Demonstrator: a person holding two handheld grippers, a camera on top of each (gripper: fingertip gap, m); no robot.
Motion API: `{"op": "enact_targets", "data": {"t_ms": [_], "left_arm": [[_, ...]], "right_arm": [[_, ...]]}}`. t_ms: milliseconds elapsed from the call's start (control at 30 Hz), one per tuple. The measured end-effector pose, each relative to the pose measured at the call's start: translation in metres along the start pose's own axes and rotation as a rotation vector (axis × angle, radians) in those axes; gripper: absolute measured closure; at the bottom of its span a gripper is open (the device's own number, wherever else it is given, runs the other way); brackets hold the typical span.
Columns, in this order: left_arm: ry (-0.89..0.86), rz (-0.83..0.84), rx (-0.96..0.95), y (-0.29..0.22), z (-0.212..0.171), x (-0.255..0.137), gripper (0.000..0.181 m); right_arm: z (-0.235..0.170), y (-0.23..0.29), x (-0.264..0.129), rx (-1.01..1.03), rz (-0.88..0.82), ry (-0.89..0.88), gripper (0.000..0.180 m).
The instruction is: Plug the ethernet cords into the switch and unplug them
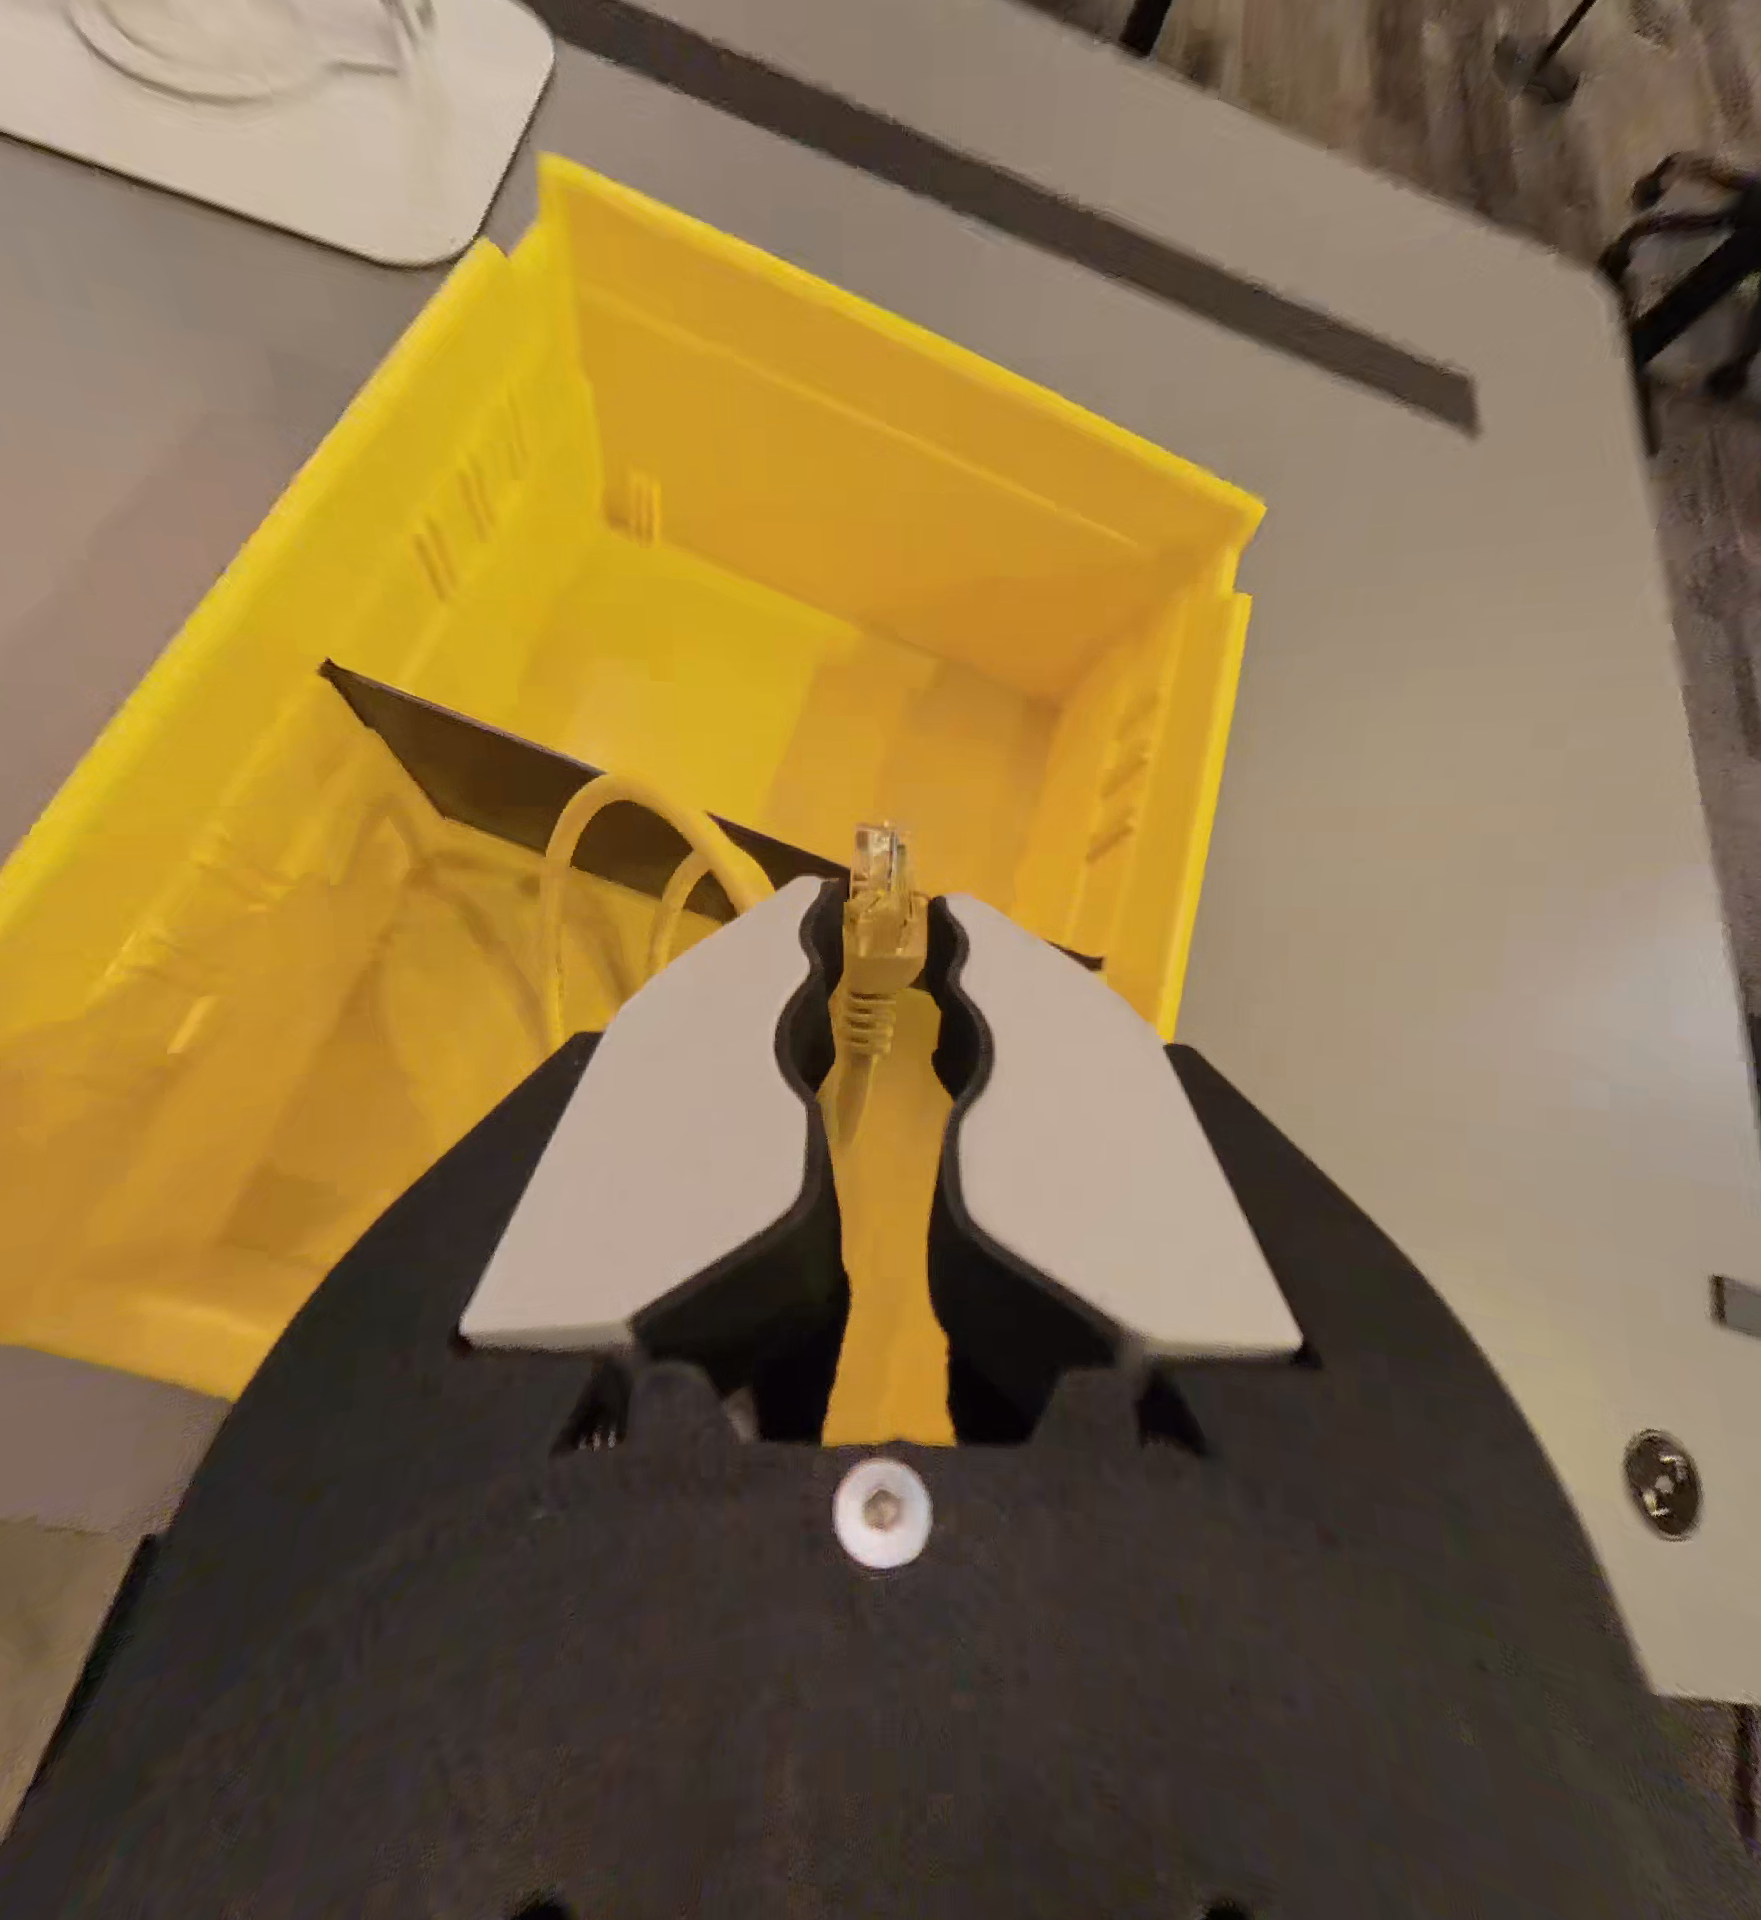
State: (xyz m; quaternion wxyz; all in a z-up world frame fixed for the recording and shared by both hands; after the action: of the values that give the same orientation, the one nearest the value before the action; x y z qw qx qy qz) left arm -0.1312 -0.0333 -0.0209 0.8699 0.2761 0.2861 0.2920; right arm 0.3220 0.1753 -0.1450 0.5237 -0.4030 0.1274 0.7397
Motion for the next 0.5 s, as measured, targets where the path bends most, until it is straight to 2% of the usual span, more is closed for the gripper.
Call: {"op": "enact_targets", "data": {"t_ms": [67, 133, 233, 300, 433, 500], "left_arm": [[0.004, 0.003, 0.003, -0.001, 0.0, 0.001, 0.152], [0.01, 0.001, 0.008, -0.001, 0.001, 0.001, 0.152], [0.008, 0.005, 0.013, -0.002, 0.003, 0.001, 0.152], [0.009, 0.006, 0.013, -0.003, 0.004, 0.002, 0.152], [0.015, 0.009, 0.007, -0.002, 0.001, 0.005, 0.152], [0.009, 0.008, 0.002, -0.003, -0.001, 0.006, 0.152]], "right_arm": [[-0.001, -0.005, -0.003, 0.018, 0.03, 0.073, 0.157], [-0.003, -0.012, -0.005, 0.001, -0.033, 0.136, 0.146], [-0.007, -0.021, -0.007, 0.02, -0.022, 0.121, 0.131], [-0.011, -0.027, -0.009, 0.035, -0.035, 0.173, 0.121], [-0.008, -0.025, -0.018, -0.043, 0.009, 0.183, 0.129], [0.001, -0.017, -0.023, -0.102, 0.032, 0.114, 0.133]]}}
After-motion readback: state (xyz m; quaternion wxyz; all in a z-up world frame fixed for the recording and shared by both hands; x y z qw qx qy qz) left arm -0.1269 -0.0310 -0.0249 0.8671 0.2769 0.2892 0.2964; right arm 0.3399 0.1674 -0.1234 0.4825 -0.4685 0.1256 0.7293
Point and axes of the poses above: each gripper's, where its closed fingertips meet, x out along the fingers, z out of its top, y = z × x across the jaws, the point moved 10 cm from there along -x, back along the fingers, and after that the axes turned 8 degrees about y, right-handed, at the moved point
